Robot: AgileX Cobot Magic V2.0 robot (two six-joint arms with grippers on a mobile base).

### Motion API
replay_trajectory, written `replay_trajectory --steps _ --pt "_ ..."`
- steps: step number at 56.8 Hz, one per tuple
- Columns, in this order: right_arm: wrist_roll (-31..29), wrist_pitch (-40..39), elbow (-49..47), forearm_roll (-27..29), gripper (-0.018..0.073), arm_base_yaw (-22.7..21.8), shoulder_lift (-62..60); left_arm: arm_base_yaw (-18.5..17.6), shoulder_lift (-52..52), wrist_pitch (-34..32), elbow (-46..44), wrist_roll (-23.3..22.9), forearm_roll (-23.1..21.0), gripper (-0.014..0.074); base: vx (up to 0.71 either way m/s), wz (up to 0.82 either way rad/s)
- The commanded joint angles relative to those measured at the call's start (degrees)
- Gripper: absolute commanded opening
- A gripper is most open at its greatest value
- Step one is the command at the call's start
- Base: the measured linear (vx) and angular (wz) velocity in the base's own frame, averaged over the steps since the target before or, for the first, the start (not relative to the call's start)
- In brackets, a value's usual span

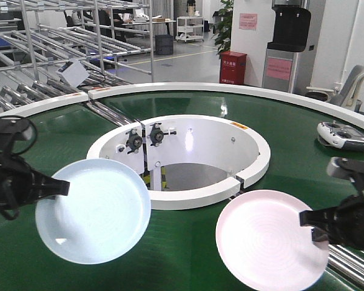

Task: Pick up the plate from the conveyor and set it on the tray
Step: 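Lift both plates up off the conveyor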

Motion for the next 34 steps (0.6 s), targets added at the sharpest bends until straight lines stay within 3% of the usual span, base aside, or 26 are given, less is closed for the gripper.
replay_trajectory --steps 1,20,34 --pt "-2.0 -5.5 2.7 2.6 -0.0009 0.0 -8.3 -0.3 -7.0 -6.0 2.1 -0.2 -1.1 -0.0007 0.0 0.0" --pt "-1.2 -3.1 6.3 2.9 -0.0009 0.0 -23.4 -0.3 -26.7 -9.3 19.6 -0.2 -4.1 -0.0006 0.0 0.0" --pt "-1.2 -3.8 6.3 2.9 -0.0009 0.0 -26.6 -0.3 -35.3 -12.5 22.7 -0.2 -4.1 -0.0005 0.0 0.0"
